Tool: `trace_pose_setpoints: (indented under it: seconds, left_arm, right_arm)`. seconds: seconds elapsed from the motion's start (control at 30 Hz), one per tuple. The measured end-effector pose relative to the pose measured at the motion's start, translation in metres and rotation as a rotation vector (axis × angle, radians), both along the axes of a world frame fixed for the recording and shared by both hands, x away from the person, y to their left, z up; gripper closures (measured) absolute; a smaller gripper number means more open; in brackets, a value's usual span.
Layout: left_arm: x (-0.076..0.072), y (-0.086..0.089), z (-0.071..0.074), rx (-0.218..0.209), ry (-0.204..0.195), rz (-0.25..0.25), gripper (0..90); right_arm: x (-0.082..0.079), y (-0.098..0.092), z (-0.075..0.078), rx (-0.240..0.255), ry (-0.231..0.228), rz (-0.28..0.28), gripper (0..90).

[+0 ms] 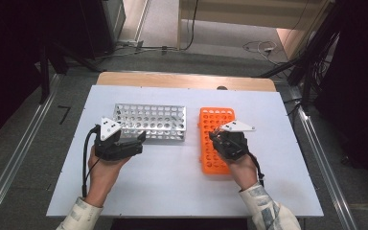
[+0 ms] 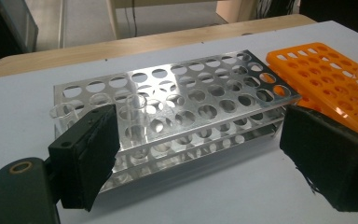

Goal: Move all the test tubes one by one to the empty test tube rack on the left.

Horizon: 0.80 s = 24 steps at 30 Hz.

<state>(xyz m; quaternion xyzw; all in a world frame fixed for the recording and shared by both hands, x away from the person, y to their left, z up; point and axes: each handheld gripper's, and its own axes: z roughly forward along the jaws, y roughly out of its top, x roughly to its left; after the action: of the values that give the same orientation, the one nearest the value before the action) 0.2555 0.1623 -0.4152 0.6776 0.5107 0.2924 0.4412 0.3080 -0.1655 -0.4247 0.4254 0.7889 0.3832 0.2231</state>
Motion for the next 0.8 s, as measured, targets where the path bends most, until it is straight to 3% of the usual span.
trace_pose_setpoints:
  seconds: [0.27,0.8]
  left_arm:
    - [0.002,-0.015,0.002,0.002,-0.004,-0.058,12.5]
    - [0.002,-0.041,0.0,0.015,-0.004,-0.165,13.5]
  right_arm:
    - [-0.016,0.018,0.001,0.012,0.027,0.101,73.0]
    - [-0.031,0.04,-0.011,0.006,0.06,0.187,73.0]
